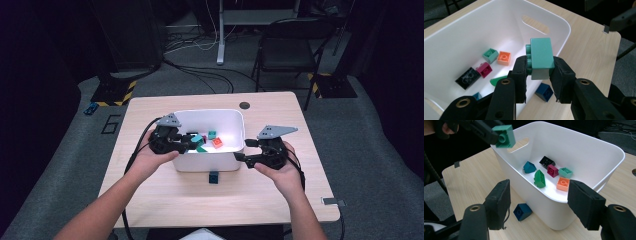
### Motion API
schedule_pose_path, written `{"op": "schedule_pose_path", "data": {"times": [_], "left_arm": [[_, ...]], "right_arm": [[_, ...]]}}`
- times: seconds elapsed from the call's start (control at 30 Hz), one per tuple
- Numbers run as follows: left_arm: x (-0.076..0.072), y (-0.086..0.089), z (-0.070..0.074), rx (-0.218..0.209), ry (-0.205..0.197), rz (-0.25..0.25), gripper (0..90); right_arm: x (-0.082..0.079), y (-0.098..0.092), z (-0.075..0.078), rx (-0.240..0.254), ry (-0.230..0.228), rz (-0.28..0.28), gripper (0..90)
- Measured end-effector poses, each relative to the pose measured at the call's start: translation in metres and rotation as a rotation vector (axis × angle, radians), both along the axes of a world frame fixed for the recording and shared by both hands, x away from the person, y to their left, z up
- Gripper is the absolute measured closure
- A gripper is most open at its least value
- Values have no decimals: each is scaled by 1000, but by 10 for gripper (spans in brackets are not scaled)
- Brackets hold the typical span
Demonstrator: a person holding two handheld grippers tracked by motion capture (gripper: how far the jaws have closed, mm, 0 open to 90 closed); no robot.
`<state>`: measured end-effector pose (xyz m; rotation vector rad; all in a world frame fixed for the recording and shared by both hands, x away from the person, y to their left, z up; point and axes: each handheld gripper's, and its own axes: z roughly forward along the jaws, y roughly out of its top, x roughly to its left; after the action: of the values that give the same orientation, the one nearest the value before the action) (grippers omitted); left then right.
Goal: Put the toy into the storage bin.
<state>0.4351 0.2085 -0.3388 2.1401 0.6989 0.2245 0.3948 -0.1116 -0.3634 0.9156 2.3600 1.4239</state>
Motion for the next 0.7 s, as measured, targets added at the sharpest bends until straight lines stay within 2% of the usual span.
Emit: {"op": "schedule_pose_path", "data": {"times": [0.07,0.1,0.33,0.5,0.7], "left_arm": [[10,-3,6,0,-2,9,666],[10,-3,6,0,-2,9,666],[35,-10,11,10,-5,-10,665],[52,-21,8,21,5,-17,666],[72,-34,0,10,25,-2,666]], "right_arm": [[0,-1,0,1,-3,2,346],[0,-1,0,1,-3,2,346],[0,-1,0,2,0,2,346],[1,-1,-1,0,1,1,345],[1,-1,-1,0,1,2,346]]}}
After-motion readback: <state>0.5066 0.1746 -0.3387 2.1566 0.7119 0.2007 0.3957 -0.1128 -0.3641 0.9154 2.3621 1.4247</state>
